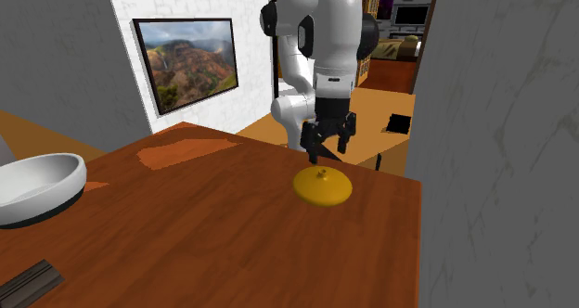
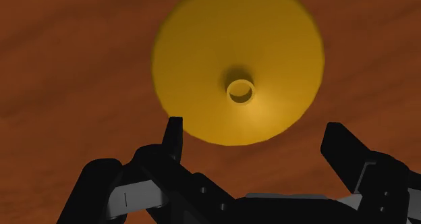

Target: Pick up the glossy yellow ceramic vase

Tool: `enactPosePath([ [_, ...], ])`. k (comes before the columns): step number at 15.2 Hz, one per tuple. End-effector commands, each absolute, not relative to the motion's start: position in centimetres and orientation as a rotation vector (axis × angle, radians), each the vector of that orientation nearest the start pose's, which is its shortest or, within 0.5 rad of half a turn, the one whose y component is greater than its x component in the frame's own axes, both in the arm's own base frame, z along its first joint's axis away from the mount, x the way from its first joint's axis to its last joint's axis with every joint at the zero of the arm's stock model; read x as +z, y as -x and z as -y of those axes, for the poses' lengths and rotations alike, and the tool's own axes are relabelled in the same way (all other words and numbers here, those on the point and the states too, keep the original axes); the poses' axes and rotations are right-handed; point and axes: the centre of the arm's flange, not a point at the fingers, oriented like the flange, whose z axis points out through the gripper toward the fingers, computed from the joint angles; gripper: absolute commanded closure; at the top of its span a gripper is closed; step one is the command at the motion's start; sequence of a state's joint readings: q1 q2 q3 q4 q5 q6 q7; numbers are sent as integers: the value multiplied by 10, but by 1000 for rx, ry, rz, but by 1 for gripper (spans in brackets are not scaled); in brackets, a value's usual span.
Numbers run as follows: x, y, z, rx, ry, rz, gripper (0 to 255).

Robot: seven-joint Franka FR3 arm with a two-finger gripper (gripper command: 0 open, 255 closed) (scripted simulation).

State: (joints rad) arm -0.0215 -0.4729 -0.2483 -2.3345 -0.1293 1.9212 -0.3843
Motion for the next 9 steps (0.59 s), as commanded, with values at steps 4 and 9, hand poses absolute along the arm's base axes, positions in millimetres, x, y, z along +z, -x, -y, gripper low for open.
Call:
enactPosePath([
  [4, 487, -399, 131, -73, 3151, 288, 0],
  [9, 473, -398, 131, -73, 3151, 288, 255],
])
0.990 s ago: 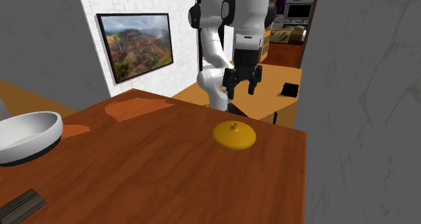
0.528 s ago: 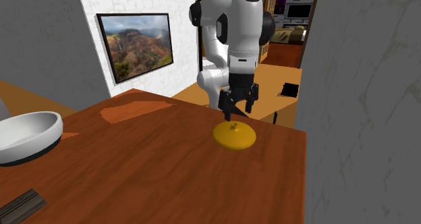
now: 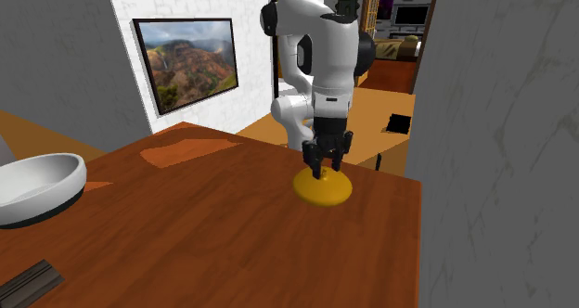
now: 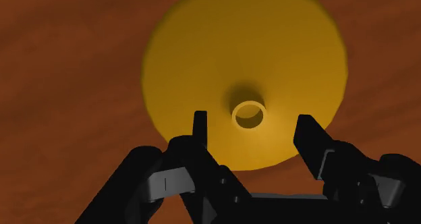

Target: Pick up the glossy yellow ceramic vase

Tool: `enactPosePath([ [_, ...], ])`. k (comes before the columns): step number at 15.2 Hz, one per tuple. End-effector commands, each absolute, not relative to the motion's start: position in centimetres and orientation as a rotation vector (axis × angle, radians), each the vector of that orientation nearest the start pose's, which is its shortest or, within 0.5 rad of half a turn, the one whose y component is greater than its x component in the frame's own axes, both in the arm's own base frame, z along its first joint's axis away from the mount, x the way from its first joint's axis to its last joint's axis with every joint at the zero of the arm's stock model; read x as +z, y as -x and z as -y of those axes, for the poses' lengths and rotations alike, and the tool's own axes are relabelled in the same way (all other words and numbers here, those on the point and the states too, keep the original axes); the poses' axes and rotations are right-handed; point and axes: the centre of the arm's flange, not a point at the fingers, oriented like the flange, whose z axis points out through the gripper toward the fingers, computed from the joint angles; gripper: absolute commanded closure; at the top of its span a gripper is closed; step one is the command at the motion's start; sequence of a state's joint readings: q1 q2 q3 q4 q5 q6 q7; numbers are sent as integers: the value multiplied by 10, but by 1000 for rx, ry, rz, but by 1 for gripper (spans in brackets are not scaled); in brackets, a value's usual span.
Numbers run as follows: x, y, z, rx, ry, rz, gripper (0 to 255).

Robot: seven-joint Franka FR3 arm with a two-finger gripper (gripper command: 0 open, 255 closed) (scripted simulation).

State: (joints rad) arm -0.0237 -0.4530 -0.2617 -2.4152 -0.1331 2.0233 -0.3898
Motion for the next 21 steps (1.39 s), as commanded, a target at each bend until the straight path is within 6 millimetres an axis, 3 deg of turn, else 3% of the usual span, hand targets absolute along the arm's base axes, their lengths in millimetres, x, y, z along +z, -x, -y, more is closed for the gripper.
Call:
enactPosePath([
  [1, 474, -399, 131, -73, 3151, 288, 255],
  [9, 473, -399, 131, -73, 3151, 288, 255],
  [21, 536, -399, 131, -73, 3151, 288, 255],
])
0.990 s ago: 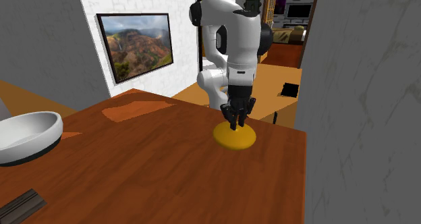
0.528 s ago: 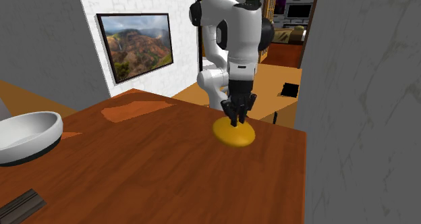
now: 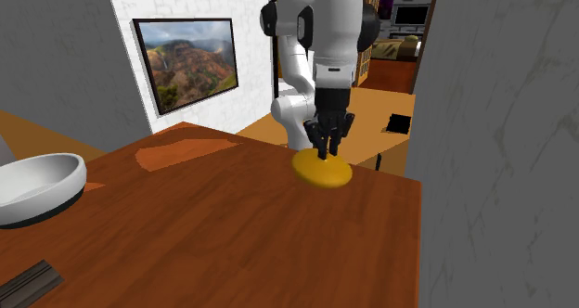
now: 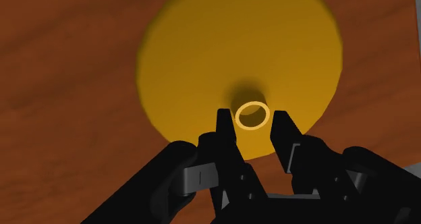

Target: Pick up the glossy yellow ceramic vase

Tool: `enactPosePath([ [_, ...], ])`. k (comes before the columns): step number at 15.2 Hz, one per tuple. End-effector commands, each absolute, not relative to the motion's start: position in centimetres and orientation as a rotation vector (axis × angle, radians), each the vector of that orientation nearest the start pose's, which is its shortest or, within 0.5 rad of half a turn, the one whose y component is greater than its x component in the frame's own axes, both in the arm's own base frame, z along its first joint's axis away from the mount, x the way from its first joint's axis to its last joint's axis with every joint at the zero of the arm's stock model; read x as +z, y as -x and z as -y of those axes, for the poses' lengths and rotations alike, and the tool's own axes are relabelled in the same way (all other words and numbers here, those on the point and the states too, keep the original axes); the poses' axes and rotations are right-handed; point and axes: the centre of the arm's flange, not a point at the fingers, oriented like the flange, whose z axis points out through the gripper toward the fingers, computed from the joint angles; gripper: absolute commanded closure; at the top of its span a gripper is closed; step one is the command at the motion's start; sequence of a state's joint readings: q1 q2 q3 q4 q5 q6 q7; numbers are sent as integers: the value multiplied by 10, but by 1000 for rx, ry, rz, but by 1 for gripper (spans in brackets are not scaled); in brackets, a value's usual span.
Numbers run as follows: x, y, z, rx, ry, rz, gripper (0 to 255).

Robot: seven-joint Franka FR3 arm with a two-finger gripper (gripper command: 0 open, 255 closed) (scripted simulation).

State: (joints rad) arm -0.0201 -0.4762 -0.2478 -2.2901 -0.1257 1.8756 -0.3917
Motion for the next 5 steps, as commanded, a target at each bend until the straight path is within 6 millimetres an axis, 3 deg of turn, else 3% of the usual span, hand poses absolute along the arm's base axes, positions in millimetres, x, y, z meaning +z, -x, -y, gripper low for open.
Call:
enactPosePath([
  [1, 542, -399, 131, -73, 3151, 288, 255],
  [5, 553, -399, 131, -73, 3151, 288, 255],
])
